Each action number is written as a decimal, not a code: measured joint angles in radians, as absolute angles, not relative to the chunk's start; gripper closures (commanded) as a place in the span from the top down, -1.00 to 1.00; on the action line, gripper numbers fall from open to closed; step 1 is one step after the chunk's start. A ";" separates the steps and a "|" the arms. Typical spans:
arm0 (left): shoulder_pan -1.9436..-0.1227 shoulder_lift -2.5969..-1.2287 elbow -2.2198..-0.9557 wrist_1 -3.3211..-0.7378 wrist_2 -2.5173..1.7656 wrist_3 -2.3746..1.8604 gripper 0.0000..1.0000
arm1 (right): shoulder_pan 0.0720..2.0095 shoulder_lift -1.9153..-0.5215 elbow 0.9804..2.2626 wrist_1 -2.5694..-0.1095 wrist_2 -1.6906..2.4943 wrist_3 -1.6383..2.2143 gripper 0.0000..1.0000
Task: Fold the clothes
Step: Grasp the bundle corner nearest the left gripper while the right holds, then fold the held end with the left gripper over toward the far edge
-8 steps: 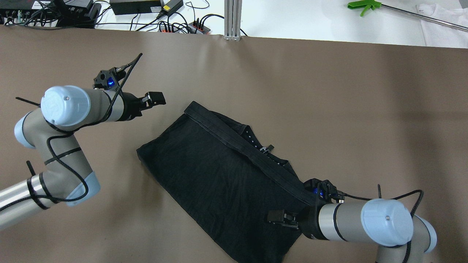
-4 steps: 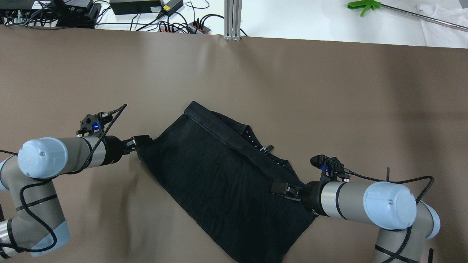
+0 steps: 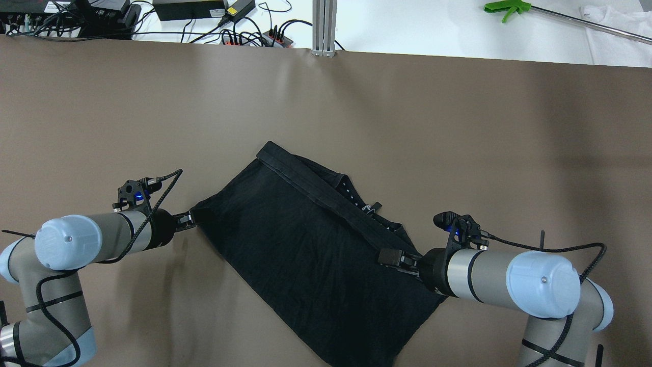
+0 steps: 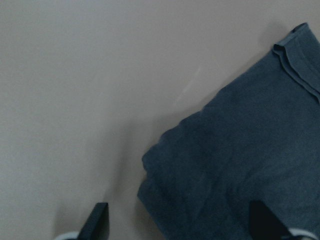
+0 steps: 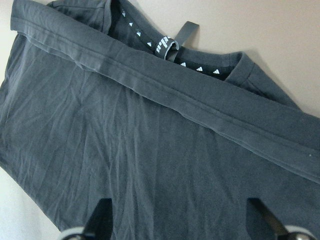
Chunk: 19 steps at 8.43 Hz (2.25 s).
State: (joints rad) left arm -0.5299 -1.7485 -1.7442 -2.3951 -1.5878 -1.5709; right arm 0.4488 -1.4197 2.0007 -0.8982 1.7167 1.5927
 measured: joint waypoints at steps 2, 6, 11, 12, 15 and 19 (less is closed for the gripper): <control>-0.525 -1.760 -1.715 -2.397 -1.585 -1.565 0.68 | 0.449 -1.419 1.994 -0.898 1.712 1.592 0.89; -0.524 -1.798 -1.675 -2.395 -1.584 -1.559 -1.00 | 0.449 -1.413 1.974 -0.897 1.710 1.592 0.89; -0.544 -1.825 -1.691 -2.359 -1.596 -1.546 -1.00 | 0.454 -1.413 1.965 -0.897 1.710 1.593 0.89; -0.574 -1.858 -1.689 -2.318 -1.608 -1.528 -1.00 | 0.455 -1.413 1.965 -0.897 1.710 1.592 0.89; -0.687 -2.096 -1.532 -2.190 -1.623 -1.500 -1.00 | 0.456 -1.413 1.965 -0.896 1.710 1.592 0.89; -0.763 -2.401 -1.184 -2.184 -1.597 -1.492 -1.00 | 0.457 -1.414 1.967 -0.894 1.709 1.591 0.89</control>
State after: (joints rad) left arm -0.7627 -2.4009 -1.1837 -2.1836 -1.5965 -1.4923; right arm 0.4570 -1.4142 1.9674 -0.8941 1.7092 1.5914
